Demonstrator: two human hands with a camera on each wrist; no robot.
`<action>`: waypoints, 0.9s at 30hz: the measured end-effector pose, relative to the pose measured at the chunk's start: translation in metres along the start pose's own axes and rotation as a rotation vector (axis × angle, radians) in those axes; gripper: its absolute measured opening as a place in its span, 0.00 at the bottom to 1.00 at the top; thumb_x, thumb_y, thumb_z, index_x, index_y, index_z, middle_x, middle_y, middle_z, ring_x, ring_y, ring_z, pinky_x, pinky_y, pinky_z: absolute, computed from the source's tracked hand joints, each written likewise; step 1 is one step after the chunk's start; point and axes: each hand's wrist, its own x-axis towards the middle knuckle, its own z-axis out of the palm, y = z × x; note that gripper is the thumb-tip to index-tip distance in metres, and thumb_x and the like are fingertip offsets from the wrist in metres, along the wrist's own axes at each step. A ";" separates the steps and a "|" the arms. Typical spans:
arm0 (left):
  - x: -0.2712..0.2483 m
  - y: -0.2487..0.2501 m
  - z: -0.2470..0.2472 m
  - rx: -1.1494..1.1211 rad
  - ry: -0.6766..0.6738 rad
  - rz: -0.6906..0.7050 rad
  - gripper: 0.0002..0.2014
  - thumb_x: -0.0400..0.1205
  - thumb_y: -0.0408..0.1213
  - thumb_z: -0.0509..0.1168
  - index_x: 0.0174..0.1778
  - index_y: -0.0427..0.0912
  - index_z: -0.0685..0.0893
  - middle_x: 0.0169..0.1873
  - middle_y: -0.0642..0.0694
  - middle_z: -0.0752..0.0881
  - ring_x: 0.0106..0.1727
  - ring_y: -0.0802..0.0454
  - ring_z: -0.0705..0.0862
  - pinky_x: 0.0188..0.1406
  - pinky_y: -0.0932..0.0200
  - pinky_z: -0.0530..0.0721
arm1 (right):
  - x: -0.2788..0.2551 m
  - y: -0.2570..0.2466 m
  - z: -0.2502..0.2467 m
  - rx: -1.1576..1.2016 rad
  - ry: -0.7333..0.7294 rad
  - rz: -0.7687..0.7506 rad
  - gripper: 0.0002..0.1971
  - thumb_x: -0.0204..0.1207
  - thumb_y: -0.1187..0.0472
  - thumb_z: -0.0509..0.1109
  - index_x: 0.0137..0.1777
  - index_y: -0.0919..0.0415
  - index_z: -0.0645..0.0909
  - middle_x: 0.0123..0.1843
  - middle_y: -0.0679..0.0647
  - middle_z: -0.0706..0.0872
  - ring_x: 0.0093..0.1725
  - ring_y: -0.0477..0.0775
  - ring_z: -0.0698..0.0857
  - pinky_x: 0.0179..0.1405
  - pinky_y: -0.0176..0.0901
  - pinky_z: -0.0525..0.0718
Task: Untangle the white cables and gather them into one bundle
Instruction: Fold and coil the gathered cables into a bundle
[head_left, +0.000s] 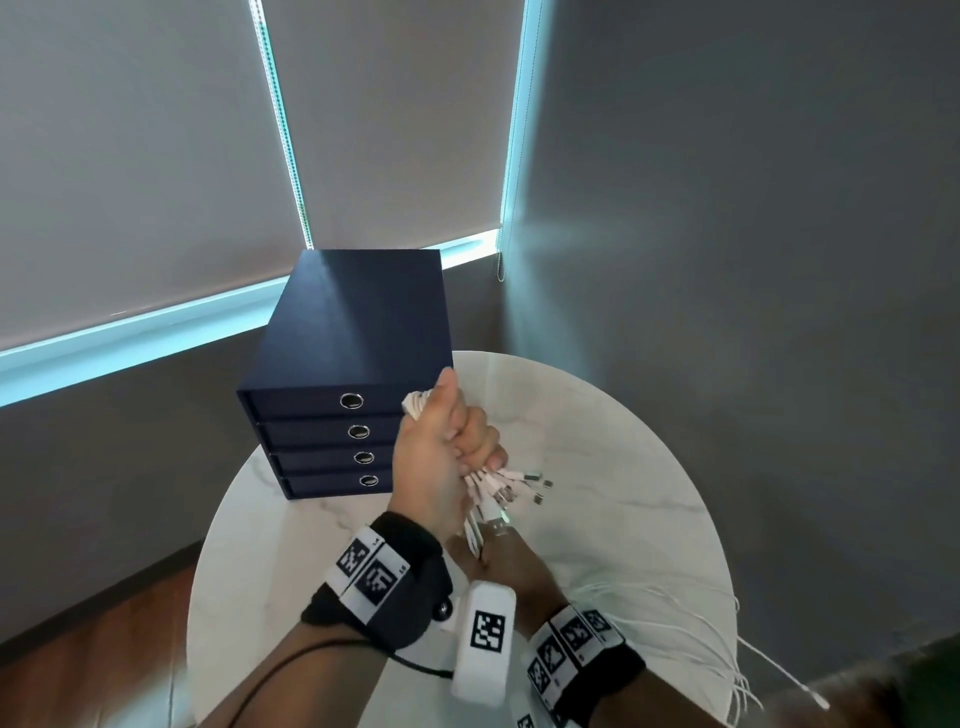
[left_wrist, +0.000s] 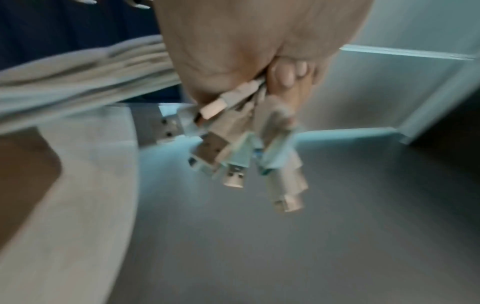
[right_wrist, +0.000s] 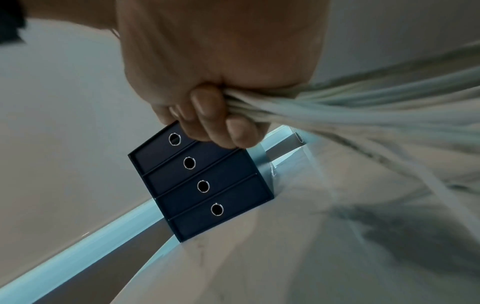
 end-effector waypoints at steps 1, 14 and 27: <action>0.005 -0.002 -0.010 0.031 0.055 0.020 0.27 0.86 0.51 0.61 0.23 0.47 0.61 0.16 0.51 0.58 0.17 0.54 0.56 0.21 0.59 0.69 | -0.003 -0.003 -0.002 -0.021 -0.070 0.029 0.29 0.76 0.30 0.55 0.42 0.58 0.80 0.39 0.56 0.88 0.41 0.56 0.87 0.46 0.57 0.85; 0.012 -0.045 -0.063 0.415 0.392 0.180 0.30 0.88 0.48 0.60 0.18 0.49 0.65 0.17 0.49 0.65 0.20 0.53 0.64 0.31 0.56 0.72 | -0.029 0.022 0.000 -0.304 -0.264 -0.085 0.29 0.79 0.28 0.49 0.42 0.54 0.75 0.42 0.57 0.86 0.45 0.59 0.86 0.45 0.51 0.84; 0.000 -0.066 -0.110 1.214 -0.252 0.037 0.27 0.86 0.54 0.62 0.25 0.41 0.73 0.17 0.47 0.77 0.20 0.54 0.76 0.30 0.54 0.79 | -0.052 0.008 -0.078 -0.401 -0.345 -0.123 0.18 0.74 0.36 0.65 0.42 0.51 0.73 0.35 0.44 0.78 0.42 0.47 0.83 0.40 0.47 0.76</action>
